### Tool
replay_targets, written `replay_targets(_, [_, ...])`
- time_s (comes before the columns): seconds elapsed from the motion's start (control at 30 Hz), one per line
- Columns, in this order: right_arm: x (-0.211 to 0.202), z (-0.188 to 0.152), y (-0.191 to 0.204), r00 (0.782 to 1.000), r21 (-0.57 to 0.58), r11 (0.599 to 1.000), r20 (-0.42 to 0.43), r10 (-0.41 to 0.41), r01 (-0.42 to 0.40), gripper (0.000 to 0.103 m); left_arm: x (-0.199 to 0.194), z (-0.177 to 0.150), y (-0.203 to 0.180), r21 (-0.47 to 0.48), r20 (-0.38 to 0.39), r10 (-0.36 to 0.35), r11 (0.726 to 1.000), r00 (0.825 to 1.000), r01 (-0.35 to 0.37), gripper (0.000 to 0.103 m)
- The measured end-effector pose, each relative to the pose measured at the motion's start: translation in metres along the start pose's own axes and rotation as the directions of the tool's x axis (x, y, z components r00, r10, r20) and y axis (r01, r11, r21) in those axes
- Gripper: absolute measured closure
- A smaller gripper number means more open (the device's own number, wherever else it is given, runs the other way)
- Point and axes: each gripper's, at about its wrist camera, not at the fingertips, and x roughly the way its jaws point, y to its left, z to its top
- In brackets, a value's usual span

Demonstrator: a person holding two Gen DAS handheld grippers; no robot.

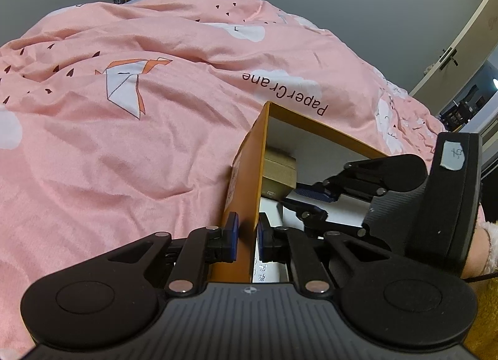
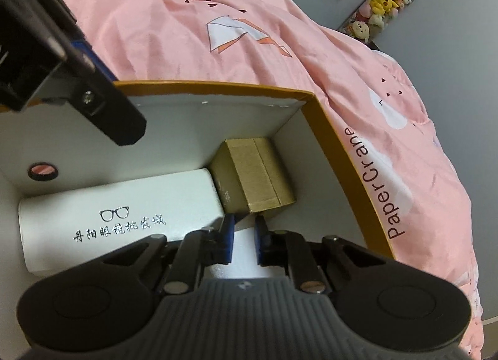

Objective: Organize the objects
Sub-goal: 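Lower both items into the box corner and open both grippers, then grasp the dark grey box with the left gripper while the right gripper grasps the photo card pack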

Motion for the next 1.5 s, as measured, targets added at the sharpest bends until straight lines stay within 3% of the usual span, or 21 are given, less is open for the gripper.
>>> replay_targets(0.17, [-0.029,-0.005,-0.007,0.998,0.118,0.991,-0.024,-0.054,0.057,0.089,-0.006,-0.001,-0.006,0.024,-0.016,0.043,0.999,0.999,-0.043,0.086])
replay_targets(0.3, [-0.072,-0.022,-0.015,0.995,0.283,0.954,-0.05,-0.086,0.097,0.08,-0.021,-0.005,-0.009,0.042,0.021,0.067,0.997,0.998,-0.067,0.076])
replay_targets(0.43, [-0.122,-0.051,-0.022,0.996,0.493,0.865,-0.039,-0.082,0.09,0.068,-0.043,-0.013,-0.015,0.07,0.069,0.061,0.995,0.996,-0.066,0.07])
replay_targets(0.57, [-0.178,-0.084,-0.013,0.994,0.636,0.768,0.018,-0.105,0.069,0.055,-0.07,-0.027,-0.025,0.164,0.123,0.074,0.982,0.99,-0.093,0.063])
replay_targets(0.7, [-0.226,-0.116,0.006,0.987,0.742,0.668,0.048,-0.151,0.066,0.055,-0.101,-0.045,-0.028,0.192,0.155,0.042,0.979,0.987,-0.071,0.063])
replay_targets(0.8, [-0.246,-0.14,0.025,0.99,0.802,0.596,0.048,-0.134,0.041,0.057,-0.117,-0.062,-0.034,0.238,0.125,-0.011,0.971,0.992,-0.02,0.063])
replay_targets(0.93, [-0.243,-0.168,0.05,0.997,0.852,0.523,0.027,-0.067,0.012,0.068,-0.113,-0.082,-0.045,0.276,0.063,-0.064,0.96,0.996,0.044,0.063])
replay_targets(1.03, [-0.214,-0.184,0.051,1.0,0.888,0.459,-0.01,-0.027,0.022,0.072,-0.093,-0.085,-0.045,0.248,0.038,-0.036,0.968,0.999,0.026,0.064])
replay_targets(1.1, [-0.196,-0.189,0.049,0.998,0.895,0.443,-0.051,-0.028,0.058,0.075,-0.081,-0.086,-0.043,0.254,0.032,-0.011,0.967,0.999,0.003,0.065])
replay_targets(1.33, [-0.175,-0.194,0.031,0.996,0.917,0.391,-0.049,-0.075,0.074,0.079,-0.065,-0.086,-0.032,0.224,0.067,0.077,0.97,0.995,-0.09,0.075])
replay_targets(1.5, [-0.163,-0.195,0.023,0.995,0.923,0.379,-0.041,-0.088,0.071,0.079,-0.054,-0.077,-0.033,0.203,0.066,0.055,0.977,0.996,-0.068,0.077])
